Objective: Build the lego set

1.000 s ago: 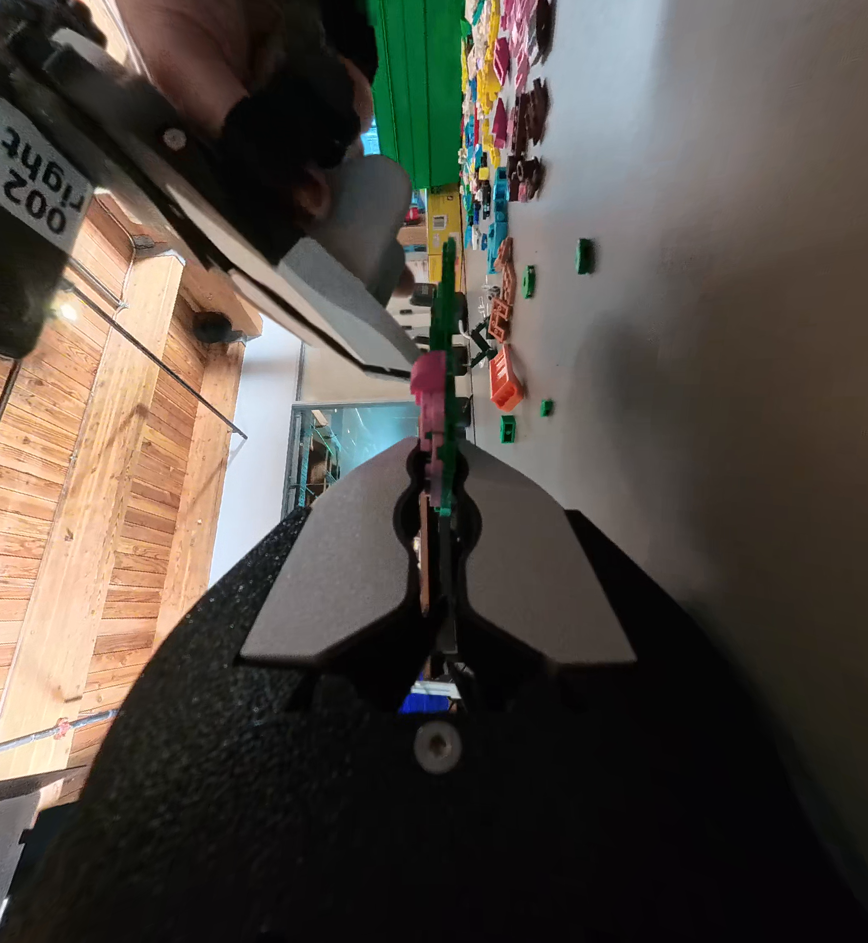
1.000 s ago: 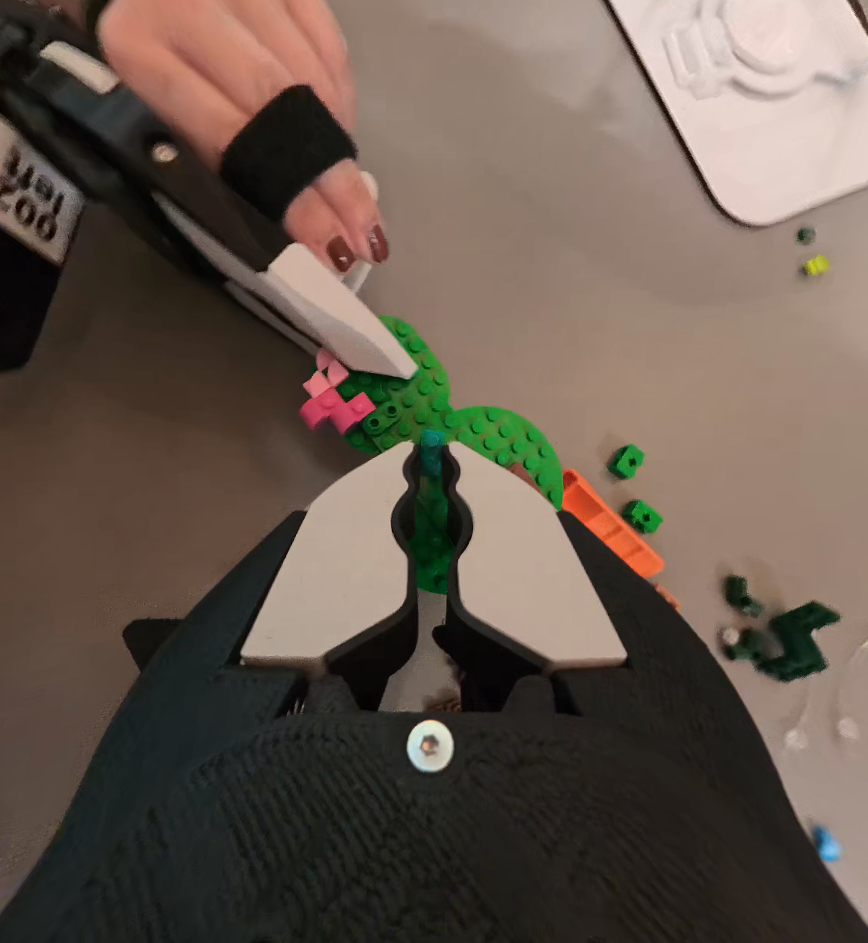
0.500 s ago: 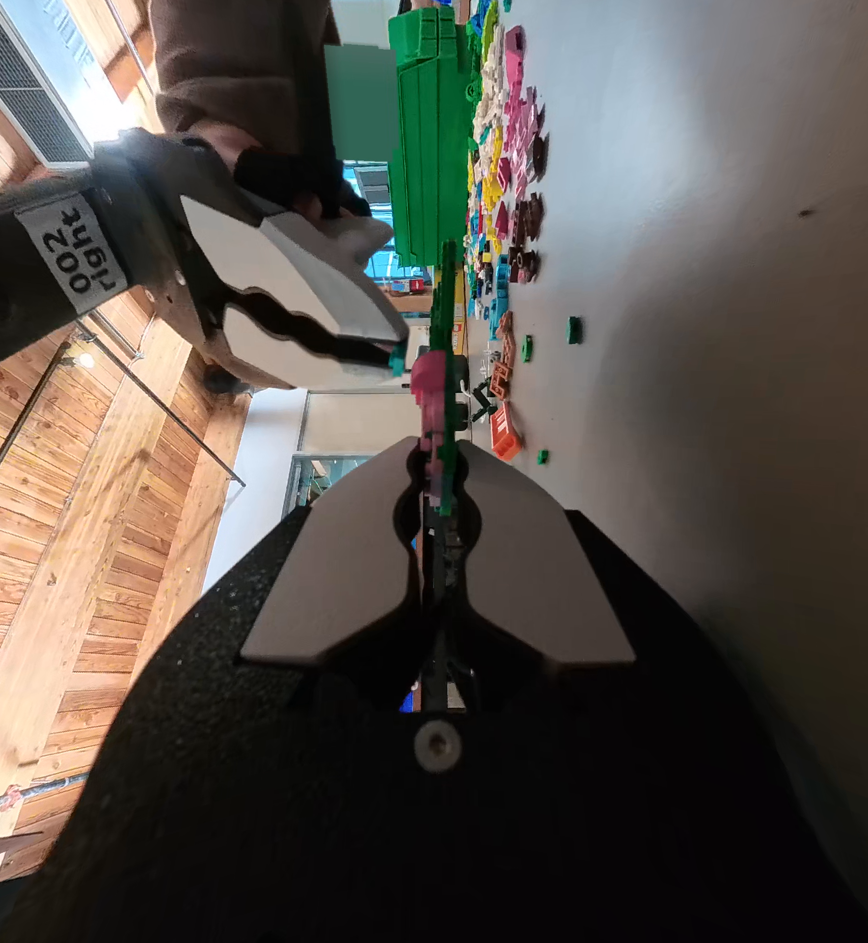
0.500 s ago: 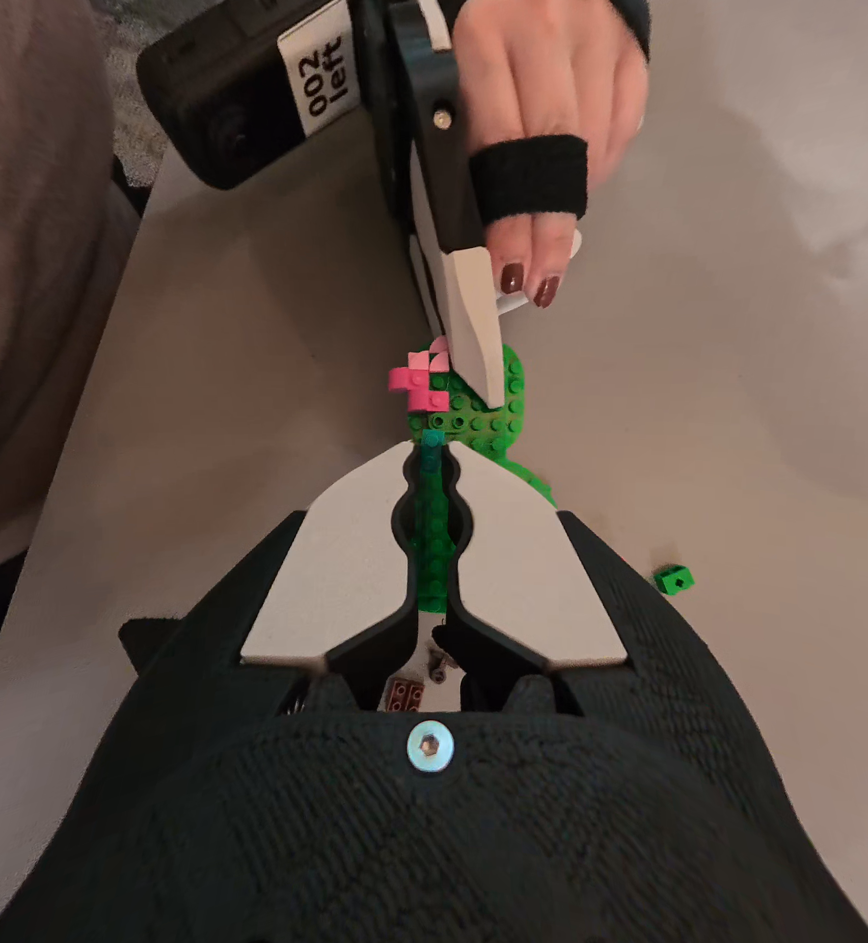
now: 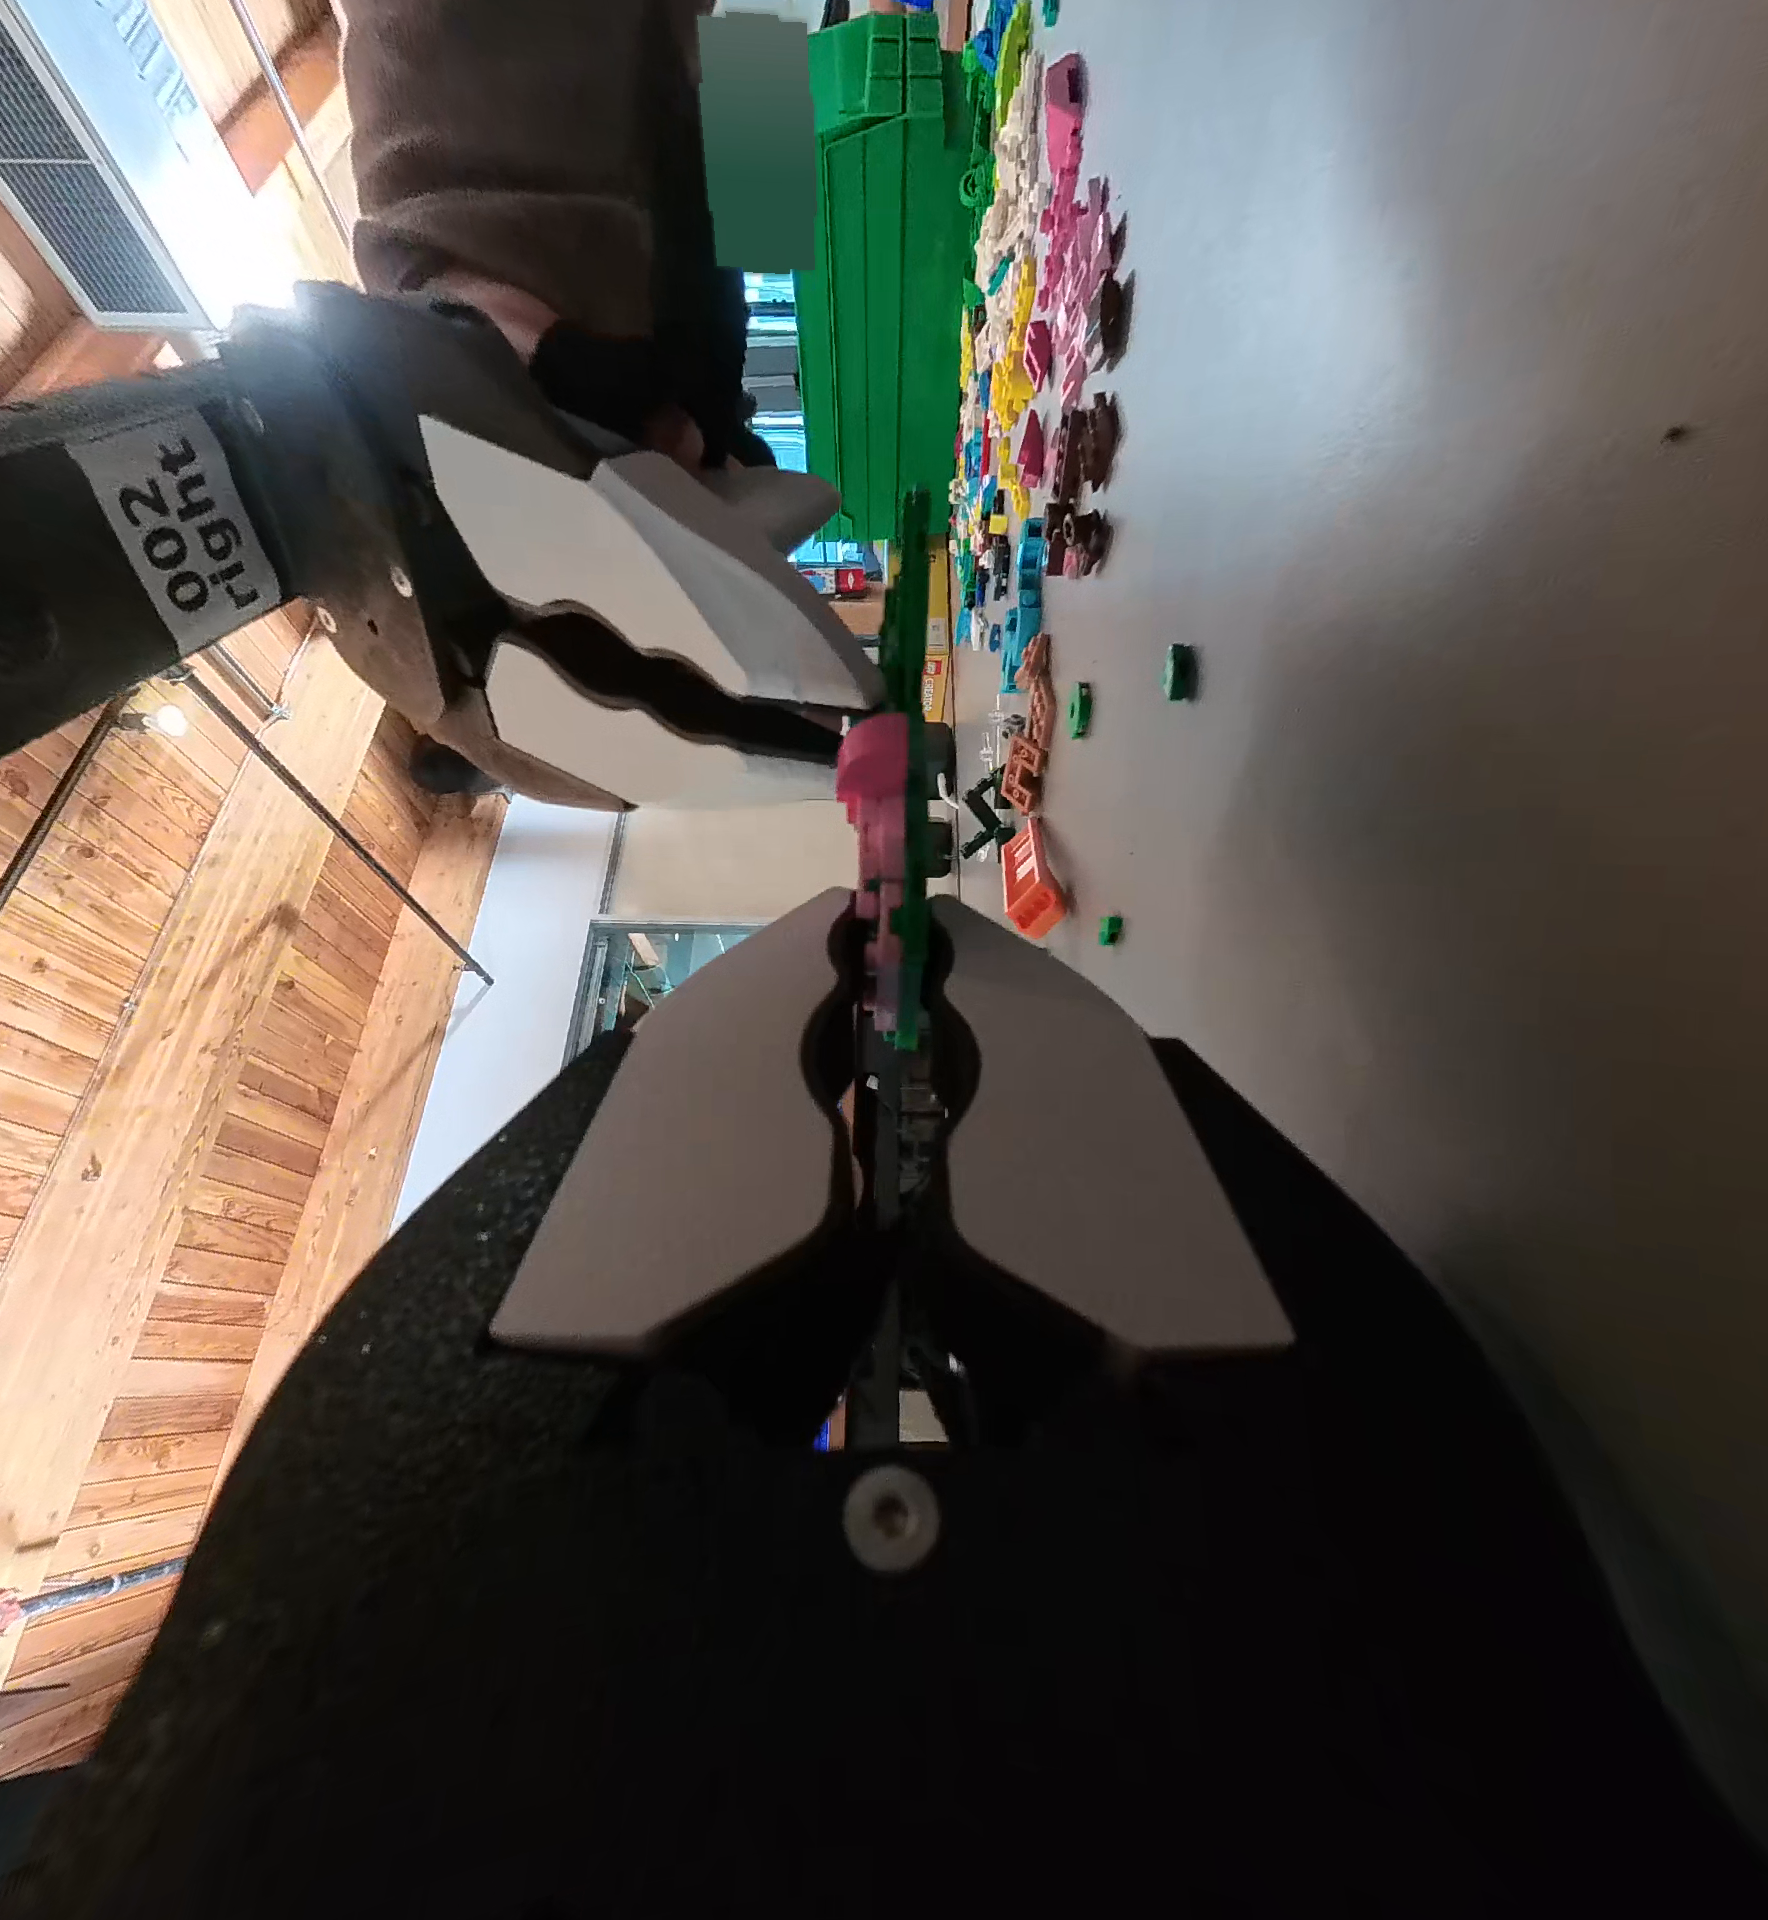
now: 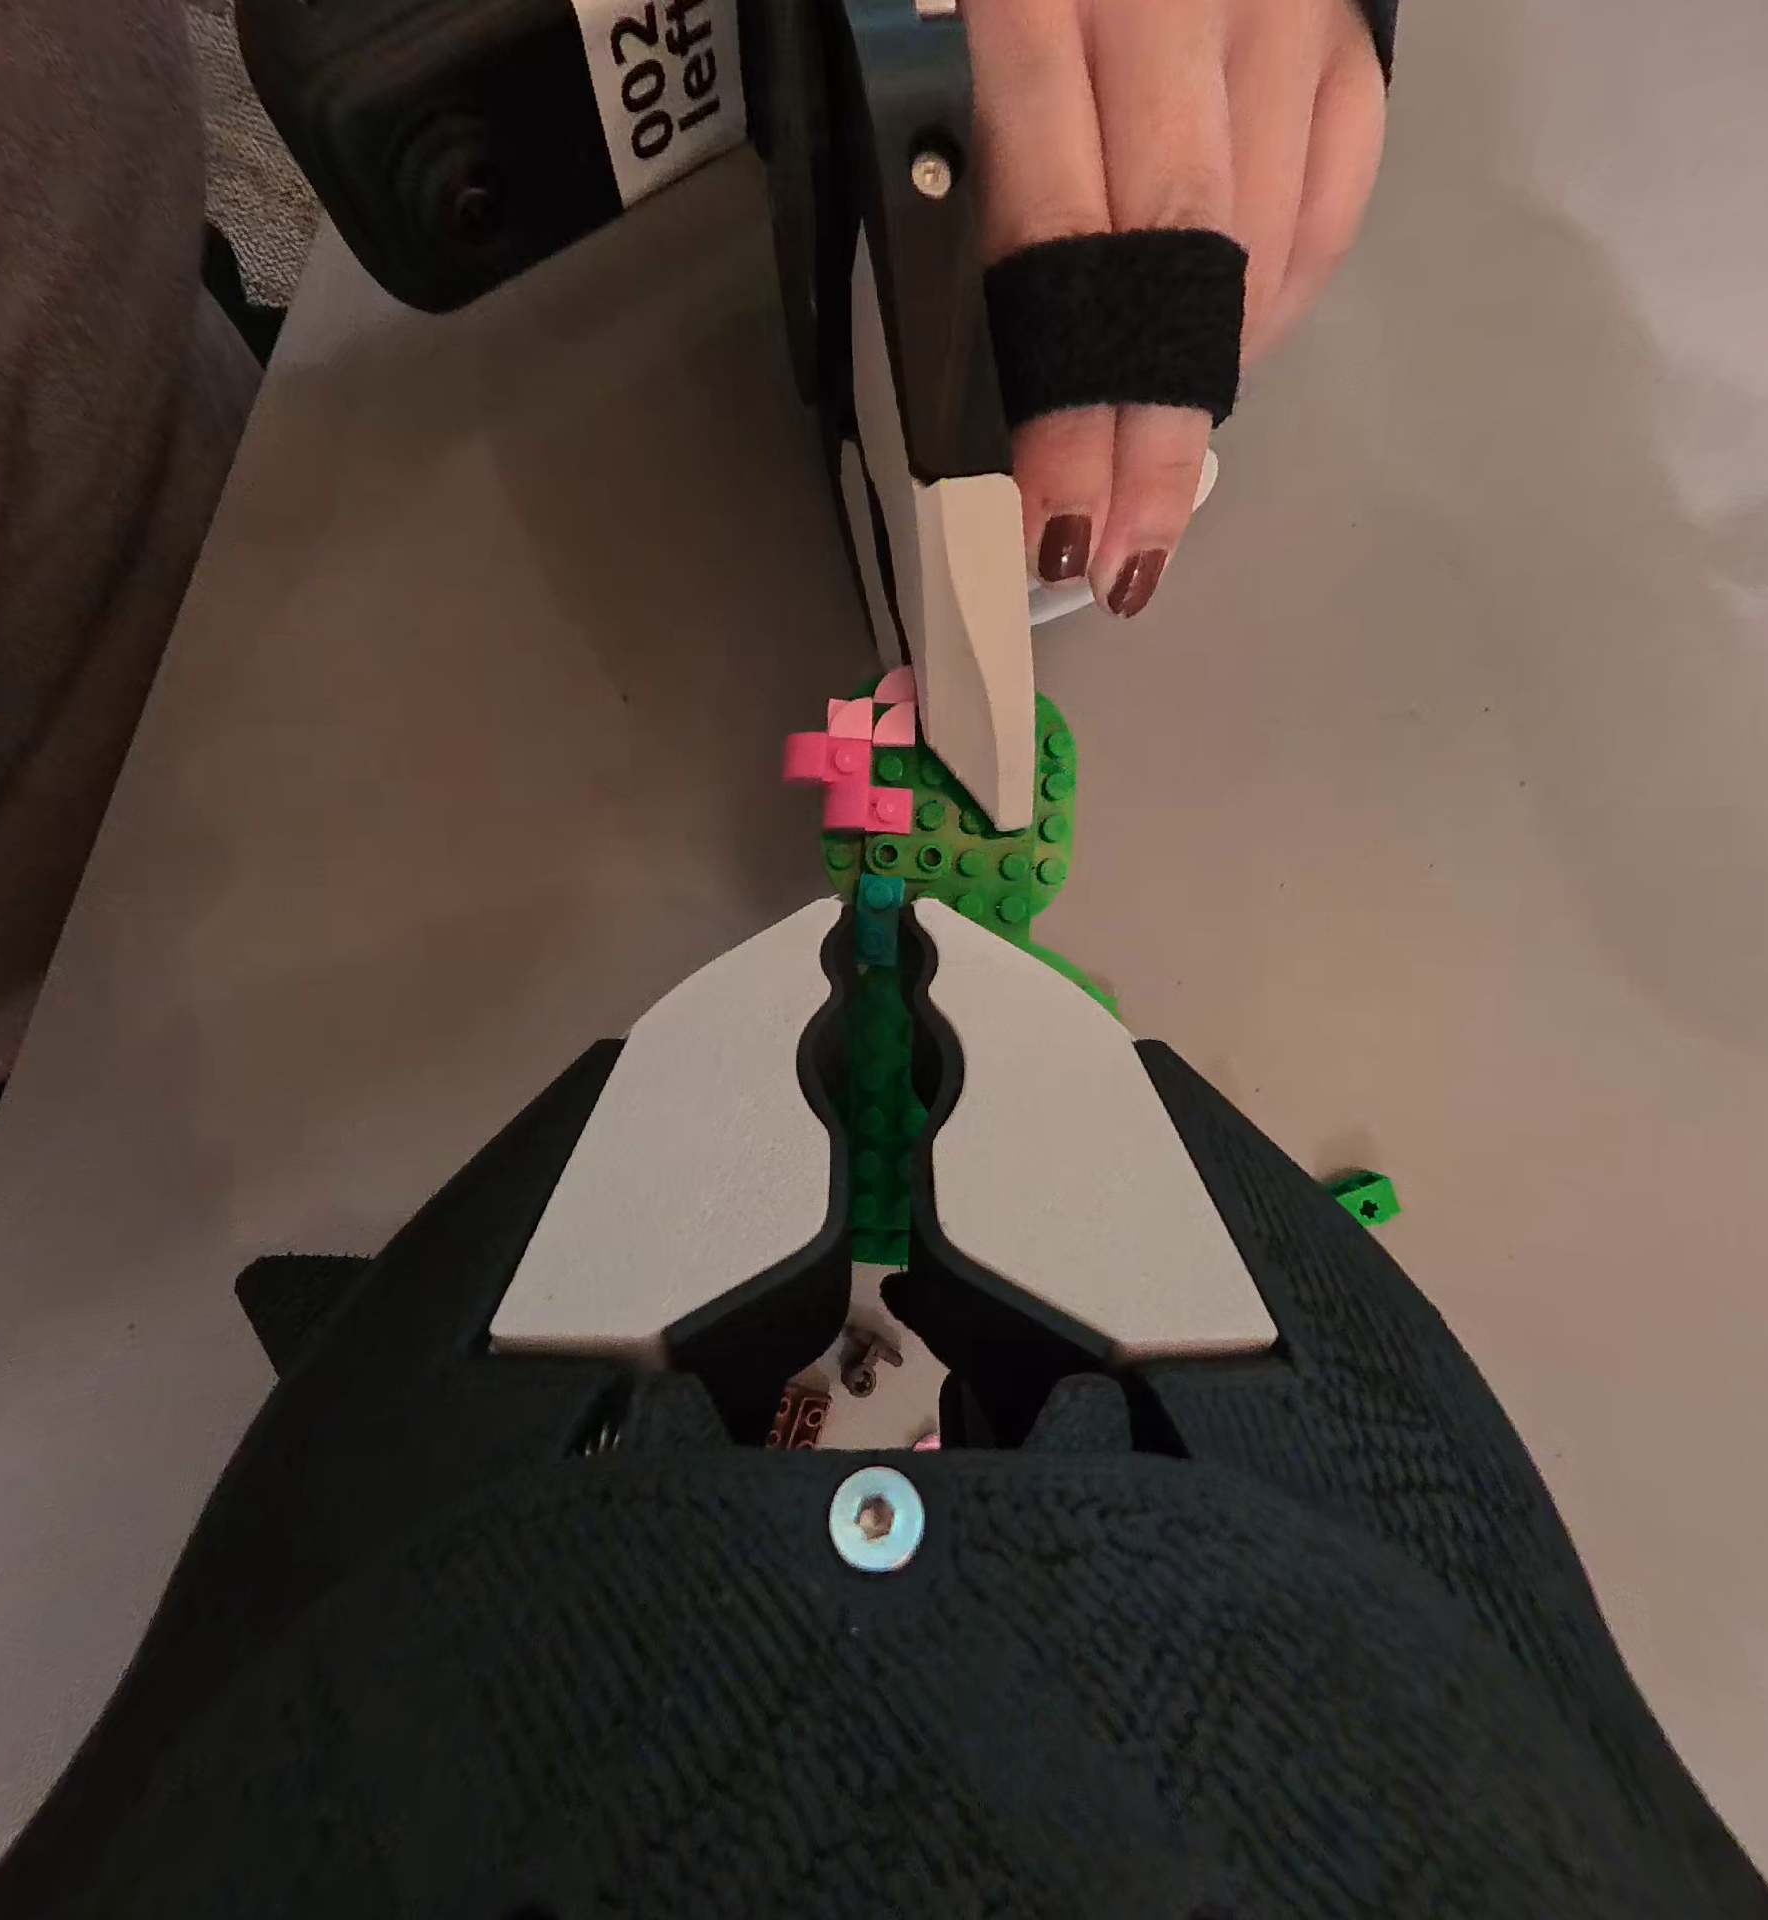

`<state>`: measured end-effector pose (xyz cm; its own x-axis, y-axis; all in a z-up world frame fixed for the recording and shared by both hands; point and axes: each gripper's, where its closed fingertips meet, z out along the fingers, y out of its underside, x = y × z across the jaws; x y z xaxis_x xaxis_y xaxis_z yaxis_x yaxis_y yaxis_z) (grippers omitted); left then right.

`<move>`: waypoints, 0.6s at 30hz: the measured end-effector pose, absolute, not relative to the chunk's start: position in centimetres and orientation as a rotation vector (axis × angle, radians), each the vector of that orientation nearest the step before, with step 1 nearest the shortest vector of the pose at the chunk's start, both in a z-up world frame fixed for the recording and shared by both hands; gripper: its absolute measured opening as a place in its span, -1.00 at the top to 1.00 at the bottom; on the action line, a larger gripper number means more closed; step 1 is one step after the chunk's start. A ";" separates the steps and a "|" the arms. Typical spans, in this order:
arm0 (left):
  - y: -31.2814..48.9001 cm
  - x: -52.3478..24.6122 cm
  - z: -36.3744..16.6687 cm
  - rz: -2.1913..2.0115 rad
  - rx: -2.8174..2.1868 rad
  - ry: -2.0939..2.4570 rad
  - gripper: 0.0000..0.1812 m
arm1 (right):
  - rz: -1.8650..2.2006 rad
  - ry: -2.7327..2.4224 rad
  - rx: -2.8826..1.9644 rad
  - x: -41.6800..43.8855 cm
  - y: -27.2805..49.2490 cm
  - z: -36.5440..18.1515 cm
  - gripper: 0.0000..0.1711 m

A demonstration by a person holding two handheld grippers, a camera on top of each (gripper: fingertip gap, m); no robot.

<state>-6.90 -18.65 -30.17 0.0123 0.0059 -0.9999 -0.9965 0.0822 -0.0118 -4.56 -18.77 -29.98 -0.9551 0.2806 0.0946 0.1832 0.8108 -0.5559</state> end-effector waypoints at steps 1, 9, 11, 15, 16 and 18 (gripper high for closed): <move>-18.6 -6.9 -30.2 1.142 -1.151 1.234 0.91 | 0.839 -2.824 -0.364 -4.6 -18.8 -30.0 0.92; -18.6 -7.0 -30.3 1.141 -1.155 1.237 0.91 | 0.853 -2.801 -0.390 -4.7 -18.6 -29.6 0.86; -18.6 -7.1 -30.3 1.145 -1.162 1.234 0.91 | 0.865 -2.770 -0.400 -4.8 -18.4 -29.0 0.82; -18.3 -8.1 -30.1 1.155 -1.202 1.194 0.91 | 0.903 -2.621 -0.421 -5.3 -18.1 -27.2 0.68; -18.3 -8.4 -30.1 1.157 -1.219 1.183 0.91 | 0.904 -2.584 -0.438 -5.3 -18.1 -26.9 0.64; -18.2 -9.1 -30.2 1.146 -1.259 1.155 0.91 | 0.877 -2.516 -0.467 -5.4 -17.9 -26.9 0.51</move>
<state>-9.14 -18.16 -30.15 0.0817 -0.0119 -0.9966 -0.9967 -0.0049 -0.0816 -5.43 -17.91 -26.86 -0.8493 0.4433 0.2868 0.1690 0.7429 -0.6477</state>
